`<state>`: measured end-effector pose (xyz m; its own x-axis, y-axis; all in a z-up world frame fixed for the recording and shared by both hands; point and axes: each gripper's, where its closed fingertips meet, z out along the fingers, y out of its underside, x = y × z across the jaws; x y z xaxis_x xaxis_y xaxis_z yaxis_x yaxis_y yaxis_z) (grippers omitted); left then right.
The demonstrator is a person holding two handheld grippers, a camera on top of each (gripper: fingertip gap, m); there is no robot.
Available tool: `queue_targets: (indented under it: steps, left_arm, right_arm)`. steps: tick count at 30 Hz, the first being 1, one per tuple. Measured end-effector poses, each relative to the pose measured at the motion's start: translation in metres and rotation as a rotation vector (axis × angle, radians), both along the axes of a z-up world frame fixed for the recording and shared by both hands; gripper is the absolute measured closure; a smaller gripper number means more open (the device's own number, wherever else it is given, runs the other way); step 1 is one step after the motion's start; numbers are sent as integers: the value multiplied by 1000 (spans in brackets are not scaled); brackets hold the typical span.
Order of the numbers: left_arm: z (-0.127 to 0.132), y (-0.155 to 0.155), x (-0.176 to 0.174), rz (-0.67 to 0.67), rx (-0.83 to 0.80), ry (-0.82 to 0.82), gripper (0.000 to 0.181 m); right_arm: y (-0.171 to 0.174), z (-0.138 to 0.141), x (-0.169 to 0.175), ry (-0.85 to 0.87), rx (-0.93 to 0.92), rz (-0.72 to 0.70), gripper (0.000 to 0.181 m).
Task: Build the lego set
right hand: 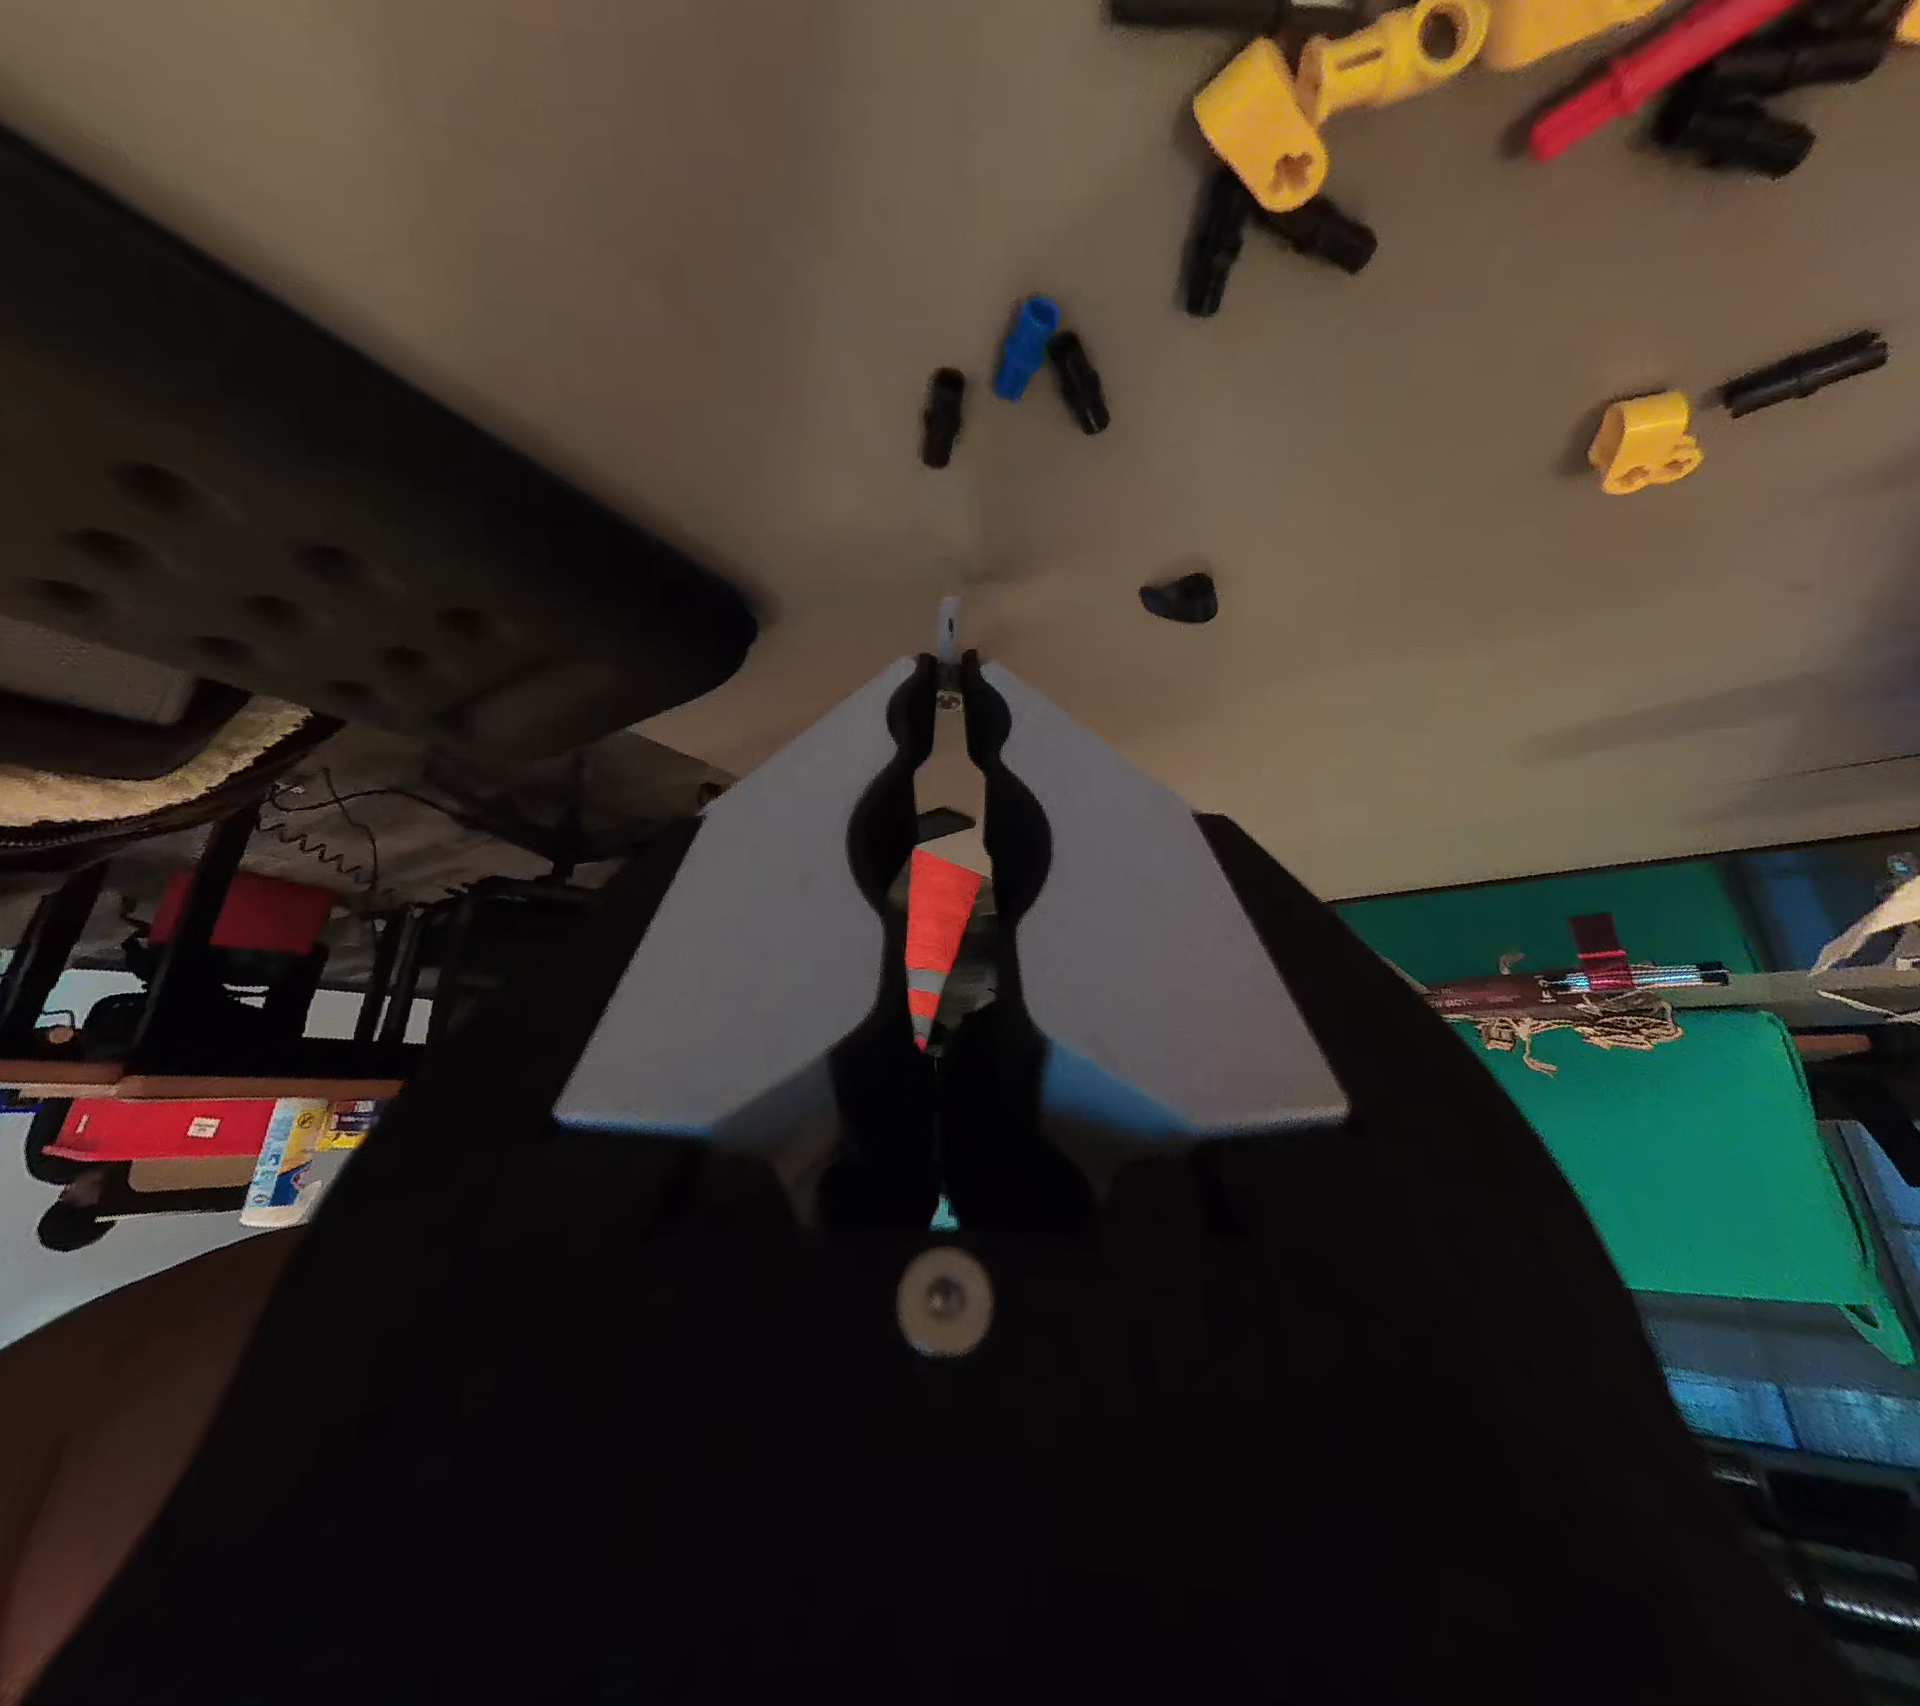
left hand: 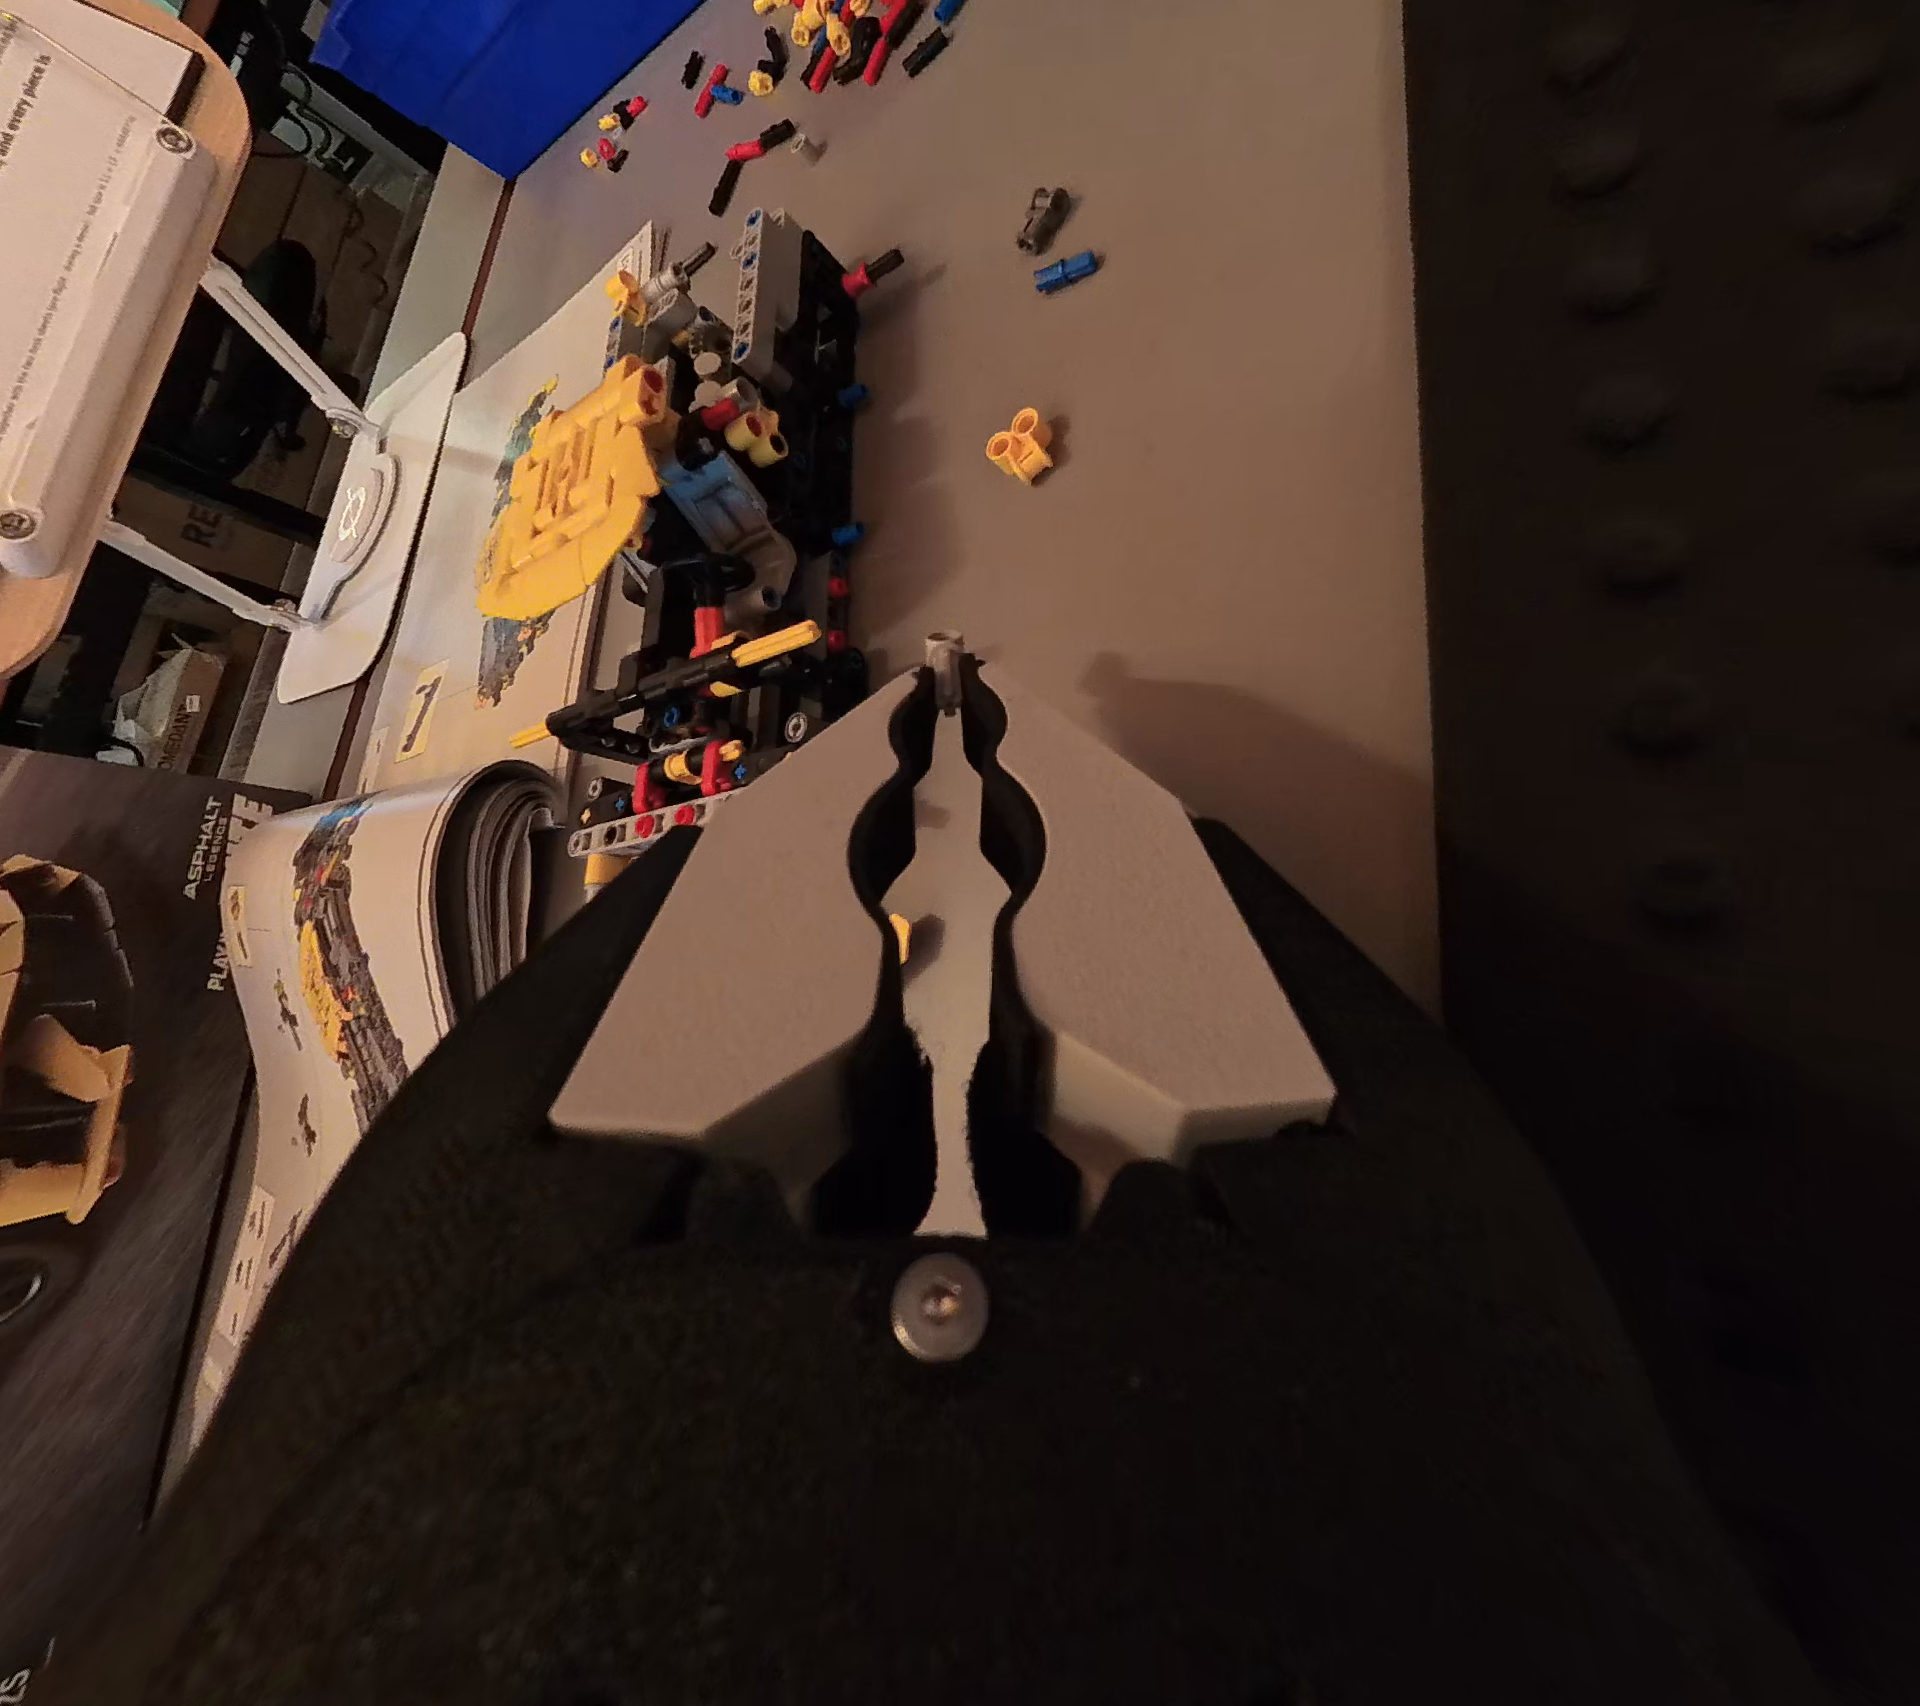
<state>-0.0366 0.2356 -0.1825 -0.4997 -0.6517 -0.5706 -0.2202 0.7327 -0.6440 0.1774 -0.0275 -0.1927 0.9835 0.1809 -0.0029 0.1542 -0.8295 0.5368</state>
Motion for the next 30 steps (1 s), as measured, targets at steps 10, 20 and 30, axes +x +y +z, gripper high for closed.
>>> queue_targets:
  steps: [10, 20, 30]
  left_arm:
    - [-1, 1, 0, 3, 0, 5, 177]
    - [-2, 0, 1, 1, 0, 10, 177]
    - [-3, -1, 1, -2, 2, 14, 177]
  right_arm:
    - [0, -7, -3, 40, -6, -8, 177]
    - [-1, -7, -3, 43, -5, -9, 177]
    - [-1, -7, -4, 46, 5, -22, 173]
